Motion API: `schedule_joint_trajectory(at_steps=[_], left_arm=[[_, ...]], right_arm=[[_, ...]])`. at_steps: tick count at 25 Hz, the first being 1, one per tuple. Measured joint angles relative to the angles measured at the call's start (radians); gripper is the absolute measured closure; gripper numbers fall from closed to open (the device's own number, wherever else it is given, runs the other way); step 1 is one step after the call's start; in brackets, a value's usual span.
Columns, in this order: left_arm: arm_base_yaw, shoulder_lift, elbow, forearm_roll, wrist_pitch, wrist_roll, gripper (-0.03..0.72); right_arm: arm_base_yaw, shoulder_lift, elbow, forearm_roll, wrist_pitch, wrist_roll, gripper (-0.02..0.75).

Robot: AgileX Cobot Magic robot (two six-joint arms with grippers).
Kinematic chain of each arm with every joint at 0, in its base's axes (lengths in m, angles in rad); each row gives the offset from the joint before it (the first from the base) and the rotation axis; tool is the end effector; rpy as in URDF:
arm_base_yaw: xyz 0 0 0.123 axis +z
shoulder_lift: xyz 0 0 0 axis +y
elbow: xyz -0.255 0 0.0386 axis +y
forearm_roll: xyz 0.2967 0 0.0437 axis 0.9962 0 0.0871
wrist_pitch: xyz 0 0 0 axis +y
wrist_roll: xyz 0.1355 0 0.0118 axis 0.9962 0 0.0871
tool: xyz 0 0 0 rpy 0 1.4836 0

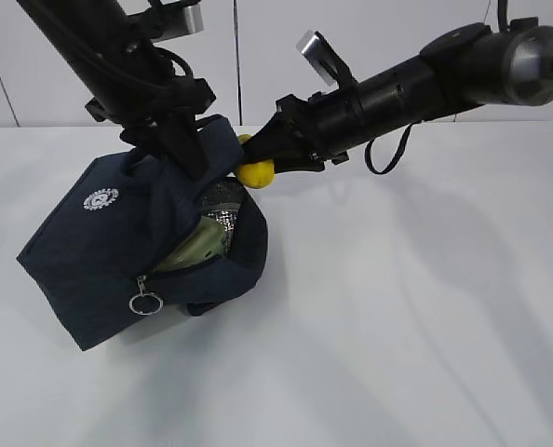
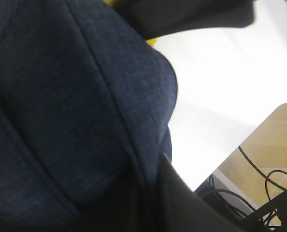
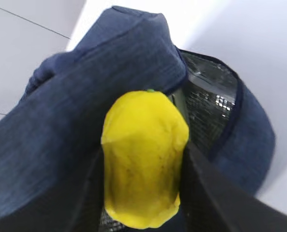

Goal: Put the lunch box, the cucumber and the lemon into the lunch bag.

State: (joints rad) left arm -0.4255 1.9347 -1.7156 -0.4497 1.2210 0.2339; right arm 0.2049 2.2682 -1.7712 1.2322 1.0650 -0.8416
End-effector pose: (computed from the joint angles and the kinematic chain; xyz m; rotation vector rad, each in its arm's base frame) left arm 0.3933 -0.2392 0.2055 0.7857 2.7859 -0.6731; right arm 0.4859 0.2156 0.1281 -0.5205 2.3313 1.3423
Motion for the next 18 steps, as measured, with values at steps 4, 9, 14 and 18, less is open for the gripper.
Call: schedule_joint_trajectory(at_steps=[4, 9, 14, 18], left_arm=[[0.000, 0.000, 0.000, -0.002, 0.002, 0.000, 0.682], [0.000, 0.000, 0.000, -0.002, 0.002, 0.000, 0.682], [0.000, 0.000, 0.000, -0.002, 0.002, 0.000, 0.682], [0.000, 0.000, 0.000, -0.002, 0.002, 0.000, 0.682]], right_arm=[[0.004, 0.052, 0.000, 0.065, 0.008, -0.043, 0.412], [0.016, 0.091, 0.000, 0.167, 0.003, -0.102, 0.413], [0.038, 0.123, -0.002, 0.211, -0.035, -0.148, 0.413], [0.058, 0.123, -0.002, 0.228, -0.071, -0.174, 0.413]])
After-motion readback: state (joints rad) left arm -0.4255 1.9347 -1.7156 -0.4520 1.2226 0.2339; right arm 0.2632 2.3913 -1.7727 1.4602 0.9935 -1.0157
